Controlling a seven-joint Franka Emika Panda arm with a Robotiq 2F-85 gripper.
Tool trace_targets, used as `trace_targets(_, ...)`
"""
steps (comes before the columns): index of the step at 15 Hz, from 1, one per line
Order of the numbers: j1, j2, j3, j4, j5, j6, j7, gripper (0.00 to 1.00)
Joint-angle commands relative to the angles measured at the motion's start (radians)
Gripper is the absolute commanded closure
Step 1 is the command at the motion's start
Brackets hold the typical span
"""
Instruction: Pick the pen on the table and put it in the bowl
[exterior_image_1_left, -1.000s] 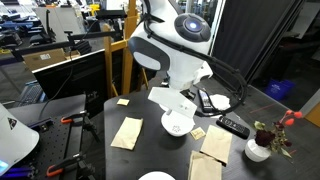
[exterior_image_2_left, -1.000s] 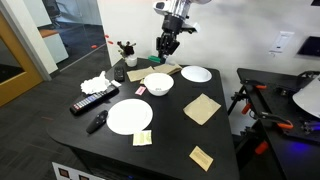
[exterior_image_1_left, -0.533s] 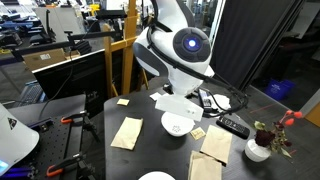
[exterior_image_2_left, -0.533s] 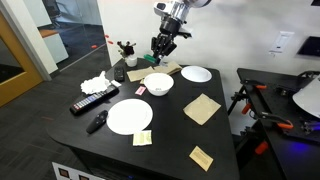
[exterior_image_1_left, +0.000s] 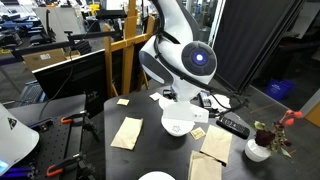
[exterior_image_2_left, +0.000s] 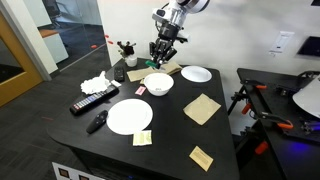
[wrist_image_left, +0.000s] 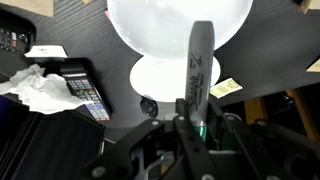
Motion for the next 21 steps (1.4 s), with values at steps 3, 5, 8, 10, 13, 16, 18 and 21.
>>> trace_targets(3, 0.036, 0.072, -0.025, 0.069, -0.07, -0.035, -0.034, 0.94)
trace_targets(5, 0.04, 0.095, -0.022, 0.082, -0.094, -0.027, -0.032, 0.94)
trace_targets(8, 0.042, 0.121, -0.018, 0.097, -0.126, -0.013, -0.024, 0.94)
trace_targets(10, 0.042, 0.134, -0.016, 0.104, -0.147, -0.007, -0.017, 0.94)
trace_targets(13, 0.039, 0.15, -0.014, 0.115, -0.171, -0.004, -0.01, 0.94)
trace_targets(16, 0.042, 0.158, -0.016, 0.121, -0.196, 0.0, 0.011, 0.49)
trace_targets(18, 0.044, 0.151, -0.015, 0.119, -0.208, 0.0, 0.021, 0.35)
trace_targets(21, 0.042, 0.119, -0.01, 0.101, -0.219, 0.004, 0.019, 0.13)
